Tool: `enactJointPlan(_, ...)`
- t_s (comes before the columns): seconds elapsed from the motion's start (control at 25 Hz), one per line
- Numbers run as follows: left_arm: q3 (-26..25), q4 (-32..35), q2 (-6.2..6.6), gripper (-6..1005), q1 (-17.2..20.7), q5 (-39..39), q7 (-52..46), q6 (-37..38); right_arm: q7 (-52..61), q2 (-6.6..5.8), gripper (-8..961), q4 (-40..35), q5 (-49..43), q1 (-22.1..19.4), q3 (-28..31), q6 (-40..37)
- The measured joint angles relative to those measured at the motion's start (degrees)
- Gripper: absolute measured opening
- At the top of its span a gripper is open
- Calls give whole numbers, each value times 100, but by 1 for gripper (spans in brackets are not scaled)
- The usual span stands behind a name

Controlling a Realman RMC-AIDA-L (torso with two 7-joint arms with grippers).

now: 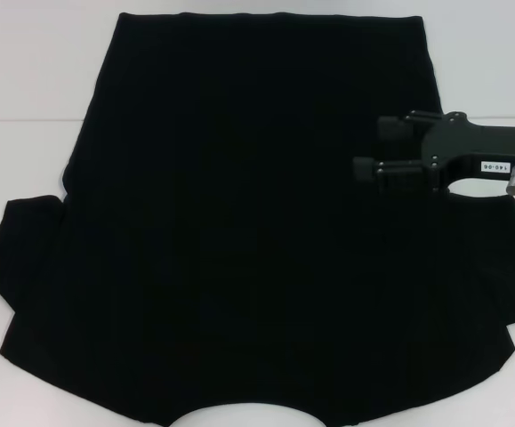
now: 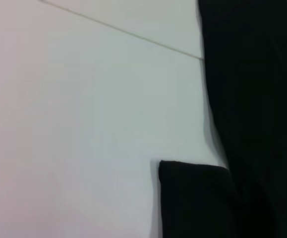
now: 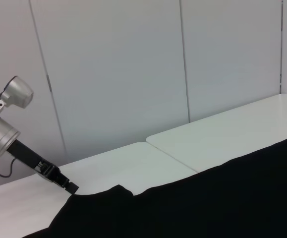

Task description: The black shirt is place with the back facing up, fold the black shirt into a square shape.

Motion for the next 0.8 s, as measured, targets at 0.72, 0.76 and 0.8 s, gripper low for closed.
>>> enactJointPlan(0.72, 13, 290, 63, 154, 55, 137, -519, 914, 26, -10, 911, 0, 0, 17, 8, 51)
enactJointPlan(0.76, 31, 276, 51, 190, 46, 211, -579, 848, 26, -10, 911, 0, 0, 20, 8, 60)
enactJointPlan(0.8, 45, 263, 44, 227, 38, 275, -629, 798, 25, -10, 911, 0, 0, 25, 8, 72)
